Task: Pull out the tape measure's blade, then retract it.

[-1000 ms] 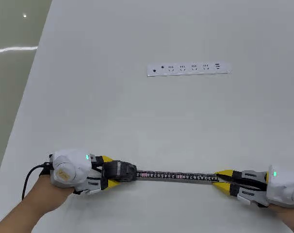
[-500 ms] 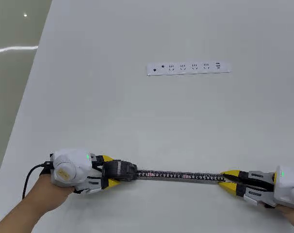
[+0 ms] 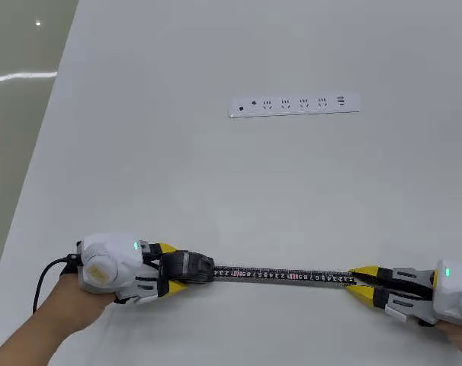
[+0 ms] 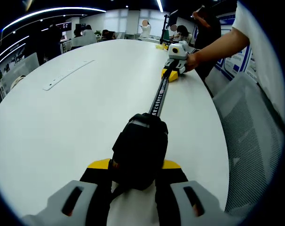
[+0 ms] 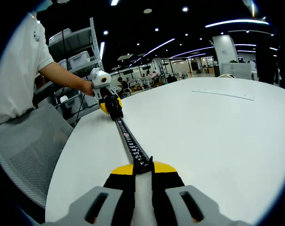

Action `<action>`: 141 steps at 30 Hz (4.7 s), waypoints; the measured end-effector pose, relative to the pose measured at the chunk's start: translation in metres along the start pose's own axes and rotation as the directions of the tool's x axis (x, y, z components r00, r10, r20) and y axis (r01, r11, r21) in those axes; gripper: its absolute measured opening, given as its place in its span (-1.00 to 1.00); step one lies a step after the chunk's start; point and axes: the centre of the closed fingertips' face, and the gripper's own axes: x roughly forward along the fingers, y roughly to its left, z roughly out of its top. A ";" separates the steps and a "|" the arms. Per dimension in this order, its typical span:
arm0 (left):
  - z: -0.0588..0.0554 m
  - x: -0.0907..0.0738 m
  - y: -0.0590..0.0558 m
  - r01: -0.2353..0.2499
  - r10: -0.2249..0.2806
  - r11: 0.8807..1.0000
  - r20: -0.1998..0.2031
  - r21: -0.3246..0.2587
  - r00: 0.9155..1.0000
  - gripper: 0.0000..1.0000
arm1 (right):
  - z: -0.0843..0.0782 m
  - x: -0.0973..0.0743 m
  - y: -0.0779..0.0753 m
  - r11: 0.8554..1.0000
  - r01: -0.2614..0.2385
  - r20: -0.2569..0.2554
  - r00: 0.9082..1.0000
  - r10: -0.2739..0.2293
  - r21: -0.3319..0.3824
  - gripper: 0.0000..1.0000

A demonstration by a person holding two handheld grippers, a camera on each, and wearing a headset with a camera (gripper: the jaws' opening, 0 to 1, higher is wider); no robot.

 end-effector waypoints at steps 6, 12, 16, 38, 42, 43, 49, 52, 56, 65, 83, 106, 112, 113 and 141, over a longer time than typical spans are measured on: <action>0.000 0.001 0.001 0.001 -0.001 1.000 -0.005 -0.008 1.000 -0.36 | -0.001 0.000 0.001 1.000 -0.007 -0.005 1.000 0.007 0.010 -0.77; 0.001 0.000 0.000 0.002 -0.002 1.000 -0.010 0.001 1.000 -0.35 | -0.003 0.000 0.002 1.000 -0.009 -0.008 1.000 0.009 0.002 -0.76; 0.001 0.000 0.000 0.000 0.000 1.000 -0.011 0.003 1.000 -0.35 | -0.001 0.000 0.003 1.000 -0.010 -0.008 1.000 0.010 0.011 -0.75; -0.001 -0.003 0.002 -0.030 0.029 0.999 -0.040 -0.028 0.999 -0.09 | 0.000 0.003 0.006 0.998 0.027 -0.005 1.000 -0.027 0.063 -0.47; -0.001 -0.007 0.002 -0.044 0.042 0.998 -0.042 -0.037 0.998 -0.07 | 0.001 0.002 0.005 0.997 0.034 -0.006 0.999 -0.034 0.068 -0.41; -0.001 -0.008 0.002 -0.044 0.043 0.998 -0.042 -0.040 0.998 -0.06 | 0.001 0.002 0.005 0.997 0.037 -0.009 0.999 -0.037 0.071 -0.39; 0.002 -0.011 0.001 -0.061 0.059 0.996 -0.023 -0.070 0.998 0.06 | 0.001 0.000 0.007 0.995 0.048 -0.015 0.999 -0.046 0.084 -0.33; 0.002 -0.011 -0.001 -0.061 0.060 0.995 -0.016 -0.078 0.998 0.08 | 0.003 -0.003 0.009 0.995 0.055 -0.016 0.998 -0.054 0.089 -0.31; 0.003 -0.014 -0.001 -0.074 0.074 0.991 0.002 -0.113 0.997 0.13 | 0.003 -0.005 0.010 0.992 0.071 -0.018 0.997 -0.069 0.104 -0.22; 0.002 -0.020 -0.004 -0.096 0.098 0.987 0.007 -0.126 0.995 0.16 | 0.005 -0.006 0.009 0.990 0.087 -0.009 0.996 -0.086 0.112 -0.19; 0.008 -0.039 -0.009 -0.179 0.212 0.944 0.093 -0.277 0.973 0.19 | 0.017 -0.022 0.021 0.970 0.196 0.036 0.978 -0.204 0.146 -0.12; 0.007 -0.057 -0.041 -0.227 0.295 0.903 0.140 -0.365 0.945 0.36 | 0.019 -0.037 0.057 0.948 0.275 0.055 0.956 -0.287 0.157 0.06; 0.002 -0.060 -0.046 -0.242 0.316 0.890 0.142 -0.386 0.938 0.40 | 0.022 -0.041 0.063 0.943 0.293 0.058 0.951 -0.305 0.156 0.07; 0.002 -0.061 -0.048 -0.242 0.318 0.888 0.145 -0.390 0.937 0.41 | 0.022 -0.041 0.064 0.943 0.294 0.058 0.950 -0.306 0.158 0.08; -0.023 -0.093 -0.070 -0.323 0.435 0.823 0.155 -0.467 0.887 0.53 | 0.031 -0.049 0.098 0.923 0.366 0.082 0.923 -0.376 0.121 0.10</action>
